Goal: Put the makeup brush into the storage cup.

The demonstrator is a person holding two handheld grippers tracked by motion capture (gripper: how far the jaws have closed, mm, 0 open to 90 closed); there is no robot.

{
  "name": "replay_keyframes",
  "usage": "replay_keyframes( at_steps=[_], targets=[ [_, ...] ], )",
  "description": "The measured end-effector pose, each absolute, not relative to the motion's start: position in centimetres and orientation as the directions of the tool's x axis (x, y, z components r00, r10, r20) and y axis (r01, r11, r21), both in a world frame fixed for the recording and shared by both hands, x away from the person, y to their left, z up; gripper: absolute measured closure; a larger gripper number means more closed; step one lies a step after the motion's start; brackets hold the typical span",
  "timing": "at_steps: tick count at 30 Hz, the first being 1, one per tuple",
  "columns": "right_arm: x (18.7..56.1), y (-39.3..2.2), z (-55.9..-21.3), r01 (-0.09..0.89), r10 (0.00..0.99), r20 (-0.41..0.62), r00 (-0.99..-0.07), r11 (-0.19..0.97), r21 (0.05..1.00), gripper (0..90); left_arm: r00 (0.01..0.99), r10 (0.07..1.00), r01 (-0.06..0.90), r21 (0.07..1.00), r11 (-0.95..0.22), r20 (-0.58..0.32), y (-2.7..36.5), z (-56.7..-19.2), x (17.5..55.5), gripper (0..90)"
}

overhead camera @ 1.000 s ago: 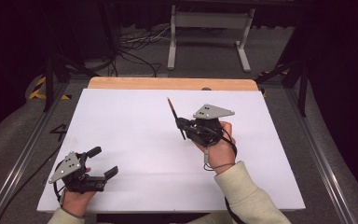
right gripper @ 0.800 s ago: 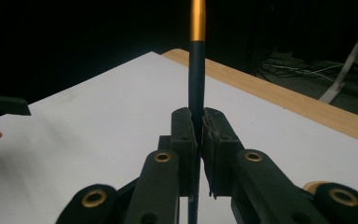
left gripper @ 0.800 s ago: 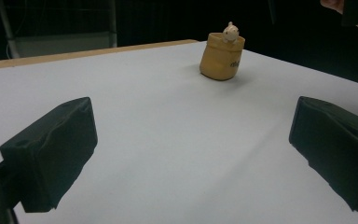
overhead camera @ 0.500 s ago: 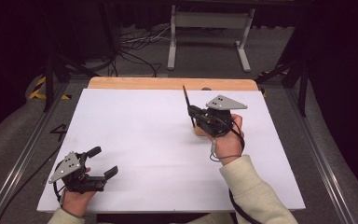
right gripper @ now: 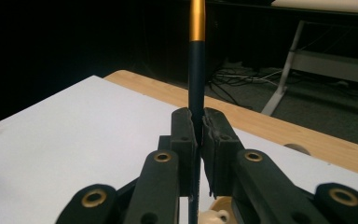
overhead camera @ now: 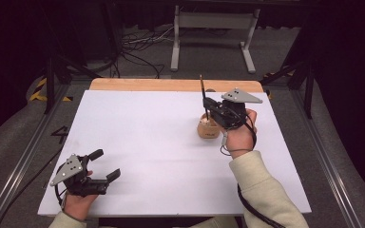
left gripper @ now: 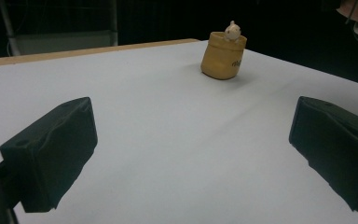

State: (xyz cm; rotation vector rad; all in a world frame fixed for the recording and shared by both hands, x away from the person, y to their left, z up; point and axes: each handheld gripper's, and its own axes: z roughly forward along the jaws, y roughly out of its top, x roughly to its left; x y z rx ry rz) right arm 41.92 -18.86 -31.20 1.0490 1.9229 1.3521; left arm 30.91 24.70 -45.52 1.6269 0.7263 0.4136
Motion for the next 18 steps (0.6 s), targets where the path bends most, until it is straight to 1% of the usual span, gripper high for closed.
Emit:
replay_keyframes(
  at_steps=[18],
  targets=[
    [43.4,-21.0,-31.6,0.270,0.898,-0.007,-0.440,0.139,0.953,83.5,0.738,0.663,0.221,0.973,-0.061,-0.126,24.8,-45.5,30.9,1.5]
  ],
)
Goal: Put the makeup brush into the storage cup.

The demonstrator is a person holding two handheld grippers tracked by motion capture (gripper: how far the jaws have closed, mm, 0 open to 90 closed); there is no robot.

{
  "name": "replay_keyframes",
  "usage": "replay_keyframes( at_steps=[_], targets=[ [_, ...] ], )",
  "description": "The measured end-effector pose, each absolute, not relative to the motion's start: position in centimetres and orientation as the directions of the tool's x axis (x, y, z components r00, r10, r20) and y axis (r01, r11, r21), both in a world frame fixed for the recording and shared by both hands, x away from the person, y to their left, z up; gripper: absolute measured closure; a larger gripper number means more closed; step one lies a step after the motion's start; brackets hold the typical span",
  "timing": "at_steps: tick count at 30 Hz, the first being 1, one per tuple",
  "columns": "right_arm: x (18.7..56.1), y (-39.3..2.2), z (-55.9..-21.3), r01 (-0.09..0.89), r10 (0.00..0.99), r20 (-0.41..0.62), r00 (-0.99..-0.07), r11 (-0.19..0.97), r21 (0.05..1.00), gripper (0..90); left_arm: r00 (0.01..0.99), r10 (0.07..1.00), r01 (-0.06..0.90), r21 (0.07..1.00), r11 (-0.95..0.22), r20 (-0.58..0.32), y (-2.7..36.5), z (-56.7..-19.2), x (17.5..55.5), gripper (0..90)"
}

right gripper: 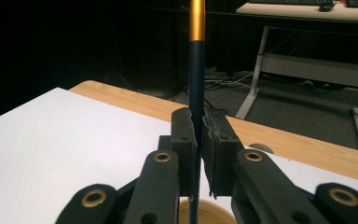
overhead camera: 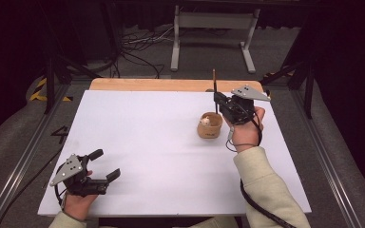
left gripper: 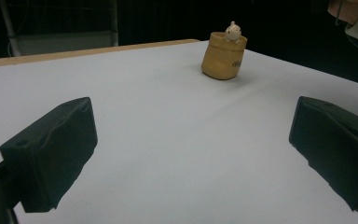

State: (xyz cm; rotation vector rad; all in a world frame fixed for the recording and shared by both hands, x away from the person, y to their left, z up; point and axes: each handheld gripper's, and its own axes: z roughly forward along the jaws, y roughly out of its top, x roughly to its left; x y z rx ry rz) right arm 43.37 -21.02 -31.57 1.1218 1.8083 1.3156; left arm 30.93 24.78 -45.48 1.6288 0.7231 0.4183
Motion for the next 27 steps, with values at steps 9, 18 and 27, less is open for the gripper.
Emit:
replay_keyframes(
  at_steps=[9,18,27],
  targets=[
    [44.3,-21.5,-32.5,0.277,0.900,0.032,-0.436,0.101,0.956,83.5,0.738,0.663,0.221,0.974,-0.057,-0.128,24.7,-45.4,30.8,1.5],
    [44.7,-21.7,-34.2,0.285,0.904,0.016,-0.427,0.118,0.951,83.4,0.738,0.662,0.219,0.974,-0.058,-0.127,24.7,-45.4,30.8,1.5],
    [45.1,-21.8,-35.8,0.294,0.903,0.013,-0.429,0.126,0.947,83.3,0.738,0.663,0.219,0.974,-0.059,-0.126,24.7,-45.5,30.9,1.5]
  ],
)
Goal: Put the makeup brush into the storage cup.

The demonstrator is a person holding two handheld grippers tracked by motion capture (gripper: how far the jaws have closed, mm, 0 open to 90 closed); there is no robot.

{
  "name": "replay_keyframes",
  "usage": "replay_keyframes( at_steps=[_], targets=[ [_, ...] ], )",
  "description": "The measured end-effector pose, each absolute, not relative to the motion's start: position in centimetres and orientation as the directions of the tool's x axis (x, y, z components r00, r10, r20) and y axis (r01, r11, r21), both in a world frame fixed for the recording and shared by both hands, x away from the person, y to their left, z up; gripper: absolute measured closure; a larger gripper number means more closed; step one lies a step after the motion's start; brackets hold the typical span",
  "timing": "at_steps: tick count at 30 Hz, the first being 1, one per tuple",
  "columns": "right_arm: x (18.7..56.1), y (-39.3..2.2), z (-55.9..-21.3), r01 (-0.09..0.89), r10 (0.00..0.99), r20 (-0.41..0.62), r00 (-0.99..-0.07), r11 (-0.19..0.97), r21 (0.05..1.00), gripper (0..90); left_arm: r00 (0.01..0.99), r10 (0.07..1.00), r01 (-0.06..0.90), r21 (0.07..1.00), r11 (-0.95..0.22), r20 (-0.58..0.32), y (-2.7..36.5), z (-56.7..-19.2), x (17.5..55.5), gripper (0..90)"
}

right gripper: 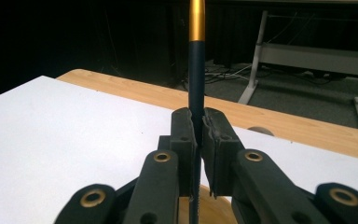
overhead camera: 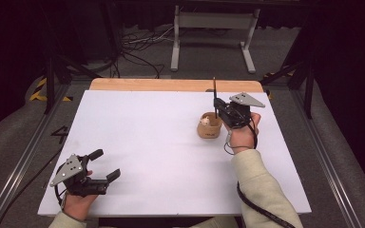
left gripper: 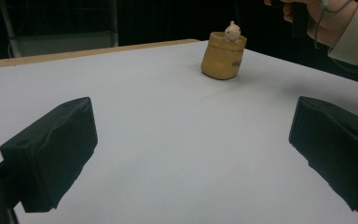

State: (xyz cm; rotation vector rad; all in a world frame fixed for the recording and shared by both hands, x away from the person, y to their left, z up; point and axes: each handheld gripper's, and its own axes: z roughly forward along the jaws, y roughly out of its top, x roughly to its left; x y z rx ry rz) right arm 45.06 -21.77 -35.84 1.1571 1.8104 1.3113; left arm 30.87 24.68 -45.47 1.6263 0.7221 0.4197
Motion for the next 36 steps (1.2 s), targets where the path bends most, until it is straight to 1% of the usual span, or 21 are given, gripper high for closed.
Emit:
replay_keyframes(
  at_steps=[17,36],
  targets=[
    [45.4,-21.9,-37.9,0.301,0.910,0.000,-0.415,0.137,0.944,83.3,0.738,0.663,0.220,0.974,-0.060,-0.125,24.7,-45.5,30.9,1.6],
    [45.6,-21.9,-40.4,0.346,0.917,0.033,-0.399,0.117,0.931,83.3,0.735,0.665,0.226,0.972,-0.062,-0.129,24.7,-45.5,30.9,1.8]
  ],
)
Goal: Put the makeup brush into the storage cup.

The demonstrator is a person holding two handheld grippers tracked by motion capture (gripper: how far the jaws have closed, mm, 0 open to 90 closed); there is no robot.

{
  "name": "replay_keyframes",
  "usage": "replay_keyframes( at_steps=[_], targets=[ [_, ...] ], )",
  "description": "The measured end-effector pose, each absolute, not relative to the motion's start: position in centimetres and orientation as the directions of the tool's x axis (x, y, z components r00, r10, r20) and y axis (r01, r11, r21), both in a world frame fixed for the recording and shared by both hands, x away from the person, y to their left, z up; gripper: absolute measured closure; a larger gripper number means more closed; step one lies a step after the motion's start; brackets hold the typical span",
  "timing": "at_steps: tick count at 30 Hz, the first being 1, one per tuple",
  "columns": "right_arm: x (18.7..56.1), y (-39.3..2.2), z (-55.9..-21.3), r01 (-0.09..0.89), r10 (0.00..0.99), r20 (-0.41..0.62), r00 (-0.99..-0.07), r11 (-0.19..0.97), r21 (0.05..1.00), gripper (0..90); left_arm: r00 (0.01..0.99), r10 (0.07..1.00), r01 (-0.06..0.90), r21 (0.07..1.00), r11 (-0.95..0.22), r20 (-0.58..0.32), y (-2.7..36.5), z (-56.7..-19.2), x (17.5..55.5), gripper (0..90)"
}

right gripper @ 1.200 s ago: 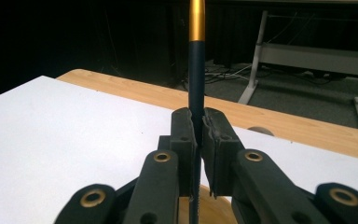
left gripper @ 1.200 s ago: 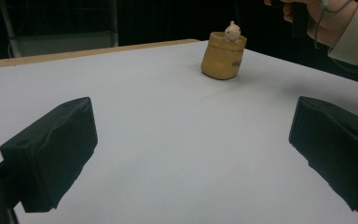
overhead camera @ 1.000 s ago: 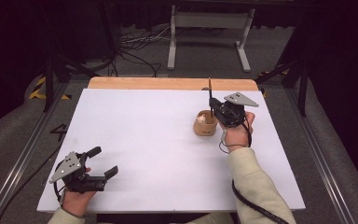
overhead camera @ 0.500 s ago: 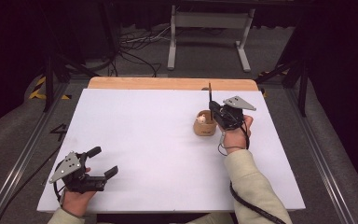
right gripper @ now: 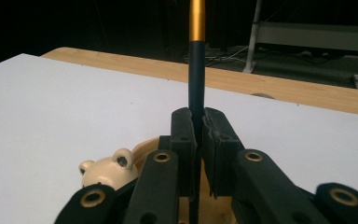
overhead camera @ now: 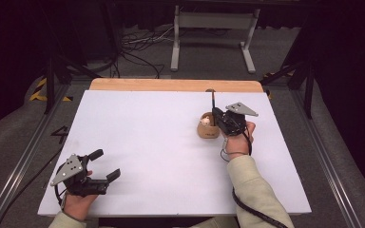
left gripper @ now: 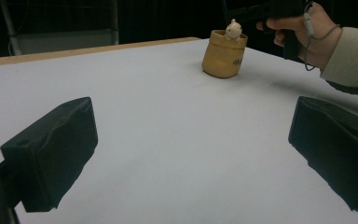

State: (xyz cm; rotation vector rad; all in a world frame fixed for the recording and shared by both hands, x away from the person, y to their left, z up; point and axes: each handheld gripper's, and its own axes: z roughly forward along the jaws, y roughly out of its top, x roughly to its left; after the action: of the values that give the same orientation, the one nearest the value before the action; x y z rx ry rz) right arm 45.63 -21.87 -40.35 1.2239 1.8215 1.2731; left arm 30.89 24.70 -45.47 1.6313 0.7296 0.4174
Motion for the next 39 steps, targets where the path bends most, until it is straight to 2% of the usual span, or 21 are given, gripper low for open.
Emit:
replay_keyframes(
  at_steps=[18,27,29,31,33,39],
  targets=[
    [45.1,-22.2,-41.8,0.371,0.915,0.053,-0.400,0.109,0.922,82.5,0.736,0.664,0.228,0.971,-0.065,-0.129,24.7,-45.5,30.9,1.8],
    [44.7,-22.6,-40.6,0.309,0.898,0.026,-0.439,0.124,0.943,47.9,0.735,0.665,0.226,0.972,-0.061,-0.129,24.7,-45.5,30.9,1.8],
    [44.7,-22.7,-40.5,0.310,0.897,0.028,-0.441,0.123,0.943,46.0,0.735,0.666,0.225,0.972,-0.061,-0.128,24.6,-45.4,30.9,1.8],
    [44.6,-23.1,-40.0,0.302,0.889,0.050,-0.456,0.101,0.948,38.4,0.735,0.665,0.226,0.972,-0.060,-0.130,24.7,-45.5,30.9,1.8],
    [44.4,-23.4,-39.7,0.300,0.884,0.064,-0.462,0.089,0.950,35.0,0.736,0.664,0.228,0.972,-0.062,-0.130,24.7,-45.5,30.9,1.8],
    [43.6,-24.0,-38.7,0.291,0.869,0.066,-0.490,0.092,0.952,27.8,0.737,0.664,0.229,0.971,-0.065,-0.130,24.7,-45.5,30.9,1.7]
  ],
)
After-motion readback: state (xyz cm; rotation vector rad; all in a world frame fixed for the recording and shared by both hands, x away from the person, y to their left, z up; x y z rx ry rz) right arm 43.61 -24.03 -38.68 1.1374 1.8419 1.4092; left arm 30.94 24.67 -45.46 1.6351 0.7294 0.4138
